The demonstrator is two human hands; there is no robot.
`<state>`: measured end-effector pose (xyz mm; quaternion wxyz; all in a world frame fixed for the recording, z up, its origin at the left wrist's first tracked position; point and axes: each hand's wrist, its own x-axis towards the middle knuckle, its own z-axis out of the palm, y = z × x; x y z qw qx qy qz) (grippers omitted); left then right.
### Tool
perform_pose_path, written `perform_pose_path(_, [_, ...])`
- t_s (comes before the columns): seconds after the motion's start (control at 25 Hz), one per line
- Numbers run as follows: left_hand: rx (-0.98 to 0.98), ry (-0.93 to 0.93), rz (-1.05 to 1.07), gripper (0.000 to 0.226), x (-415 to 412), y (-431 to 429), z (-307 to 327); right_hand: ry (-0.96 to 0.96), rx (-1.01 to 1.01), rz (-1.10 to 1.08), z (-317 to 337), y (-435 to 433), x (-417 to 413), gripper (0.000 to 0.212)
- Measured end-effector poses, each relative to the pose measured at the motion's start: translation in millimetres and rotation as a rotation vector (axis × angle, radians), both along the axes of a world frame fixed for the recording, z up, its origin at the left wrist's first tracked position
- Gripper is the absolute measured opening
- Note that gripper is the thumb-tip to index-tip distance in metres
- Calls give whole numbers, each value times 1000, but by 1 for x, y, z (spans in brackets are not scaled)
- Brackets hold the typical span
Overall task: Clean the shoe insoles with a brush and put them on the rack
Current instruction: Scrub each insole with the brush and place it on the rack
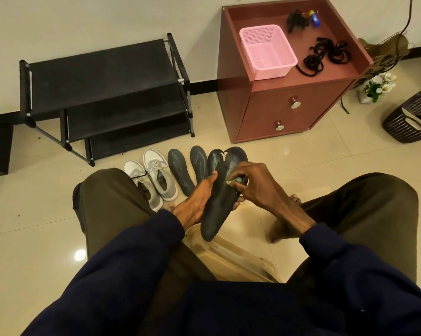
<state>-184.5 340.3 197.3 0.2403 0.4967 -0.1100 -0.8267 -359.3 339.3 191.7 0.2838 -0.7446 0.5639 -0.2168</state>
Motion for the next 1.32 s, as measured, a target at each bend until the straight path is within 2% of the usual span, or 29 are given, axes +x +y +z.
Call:
perform_pose_path(0.08, [25, 18, -9, 62, -1, 3, 2, 62, -65, -78, -1, -3, -3, 12])
perform_pose_path(0.2, [-38, -3, 44, 62, 1, 7, -1, -50, 71, 124, 7, 12, 12, 12])
perform_pose_path(0.28, [-57, -14, 68, 61, 3, 6, -3, -39, 54, 172, 9, 12, 18, 12])
perform_pose_path(0.44, [-26, 19, -8, 77, 2, 7, 5, 83, -149, -156, 0, -7, 0, 13])
perform_pose_path(0.48, [-33, 9, -14, 73, 2, 8, 6, 67, -139, -129, -1, -3, 2, 13])
perform_pose_path(0.6, [-71, -60, 43, 56, 4, 8, -1, -28, 16, 154, 9, 14, 21, 13])
perform_pose_path(0.64, [-81, -73, 51, 56, 3, 7, -1, -22, 9, 167, 10, 13, 22, 13])
perform_pose_path(0.8, [-35, -11, 11, 64, 0, 4, 5, 78, -154, -185, -3, -7, 1, 14])
perform_pose_path(0.84, [-38, -27, 8, 62, -1, 4, 6, 69, -142, -170, -4, -4, 2, 15])
perform_pose_path(0.96, [-80, -65, 42, 55, 1, 6, 4, -11, -6, 120, 4, 14, 20, 15])
perform_pose_path(1.0, [-82, -66, 53, 55, 1, 5, 3, 10, -17, 129, 5, 11, 21, 14])
perform_pose_path(1.16, [-34, 25, 28, 62, 0, 3, 3, 95, -175, -218, -2, -15, -7, 14])
perform_pose_path(1.2, [-29, 18, 33, 61, -1, 3, 5, 73, -168, -206, -3, -12, -9, 15])
perform_pose_path(1.32, [-31, -5, 52, 48, -1, 3, 5, 16, -63, 28, 2, 3, 6, 12])
